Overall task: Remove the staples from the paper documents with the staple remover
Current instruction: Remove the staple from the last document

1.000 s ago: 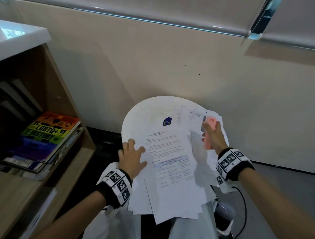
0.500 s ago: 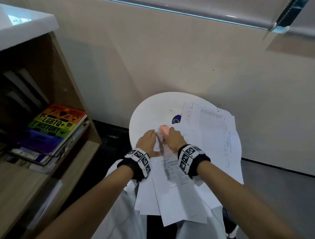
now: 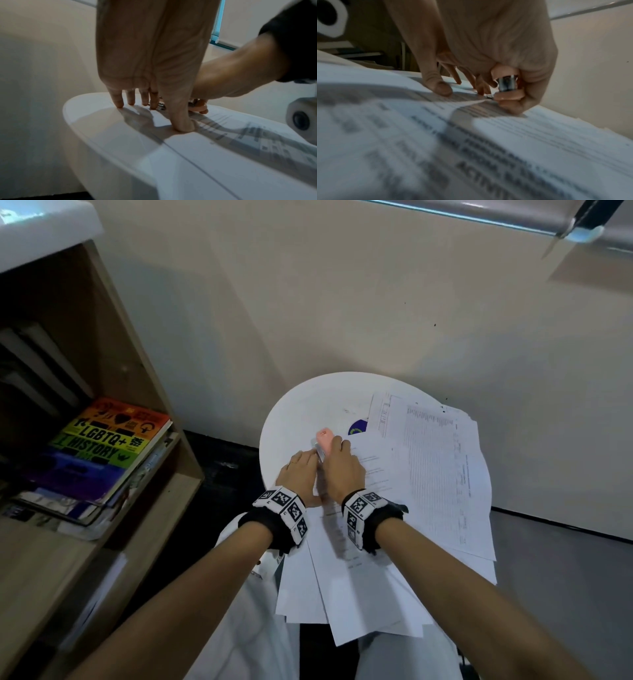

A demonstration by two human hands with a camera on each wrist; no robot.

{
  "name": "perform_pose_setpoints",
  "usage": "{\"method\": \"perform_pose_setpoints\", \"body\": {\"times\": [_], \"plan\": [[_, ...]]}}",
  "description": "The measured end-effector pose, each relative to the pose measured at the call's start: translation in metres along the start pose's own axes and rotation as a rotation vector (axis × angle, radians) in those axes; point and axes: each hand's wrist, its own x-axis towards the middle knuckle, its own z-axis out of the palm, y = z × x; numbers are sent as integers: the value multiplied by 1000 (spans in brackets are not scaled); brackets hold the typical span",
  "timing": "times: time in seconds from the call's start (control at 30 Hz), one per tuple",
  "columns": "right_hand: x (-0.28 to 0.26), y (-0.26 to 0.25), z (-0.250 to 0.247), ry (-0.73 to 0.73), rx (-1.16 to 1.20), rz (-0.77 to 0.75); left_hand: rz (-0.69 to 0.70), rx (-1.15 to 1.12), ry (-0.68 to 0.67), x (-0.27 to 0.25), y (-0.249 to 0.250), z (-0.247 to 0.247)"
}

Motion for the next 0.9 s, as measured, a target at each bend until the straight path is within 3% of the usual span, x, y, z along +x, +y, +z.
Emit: {"method": "perform_pose_setpoints", "body": {"times": [0.1, 0.27, 0.43, 0.7, 0.9], "plan": [[6, -3, -6, -64, 126, 103, -3, 16, -1, 0, 1, 0], [7, -1, -1, 13, 9, 14, -4, 45, -15, 0, 2, 0], [16, -2, -8, -49, 142, 115, 5, 34, -7, -1, 3, -2], [19, -4, -13, -64, 188, 152, 2, 74, -35, -1, 7, -8], [22, -7, -4, -15, 115, 56, -12, 136, -43, -2, 10, -9]]}}
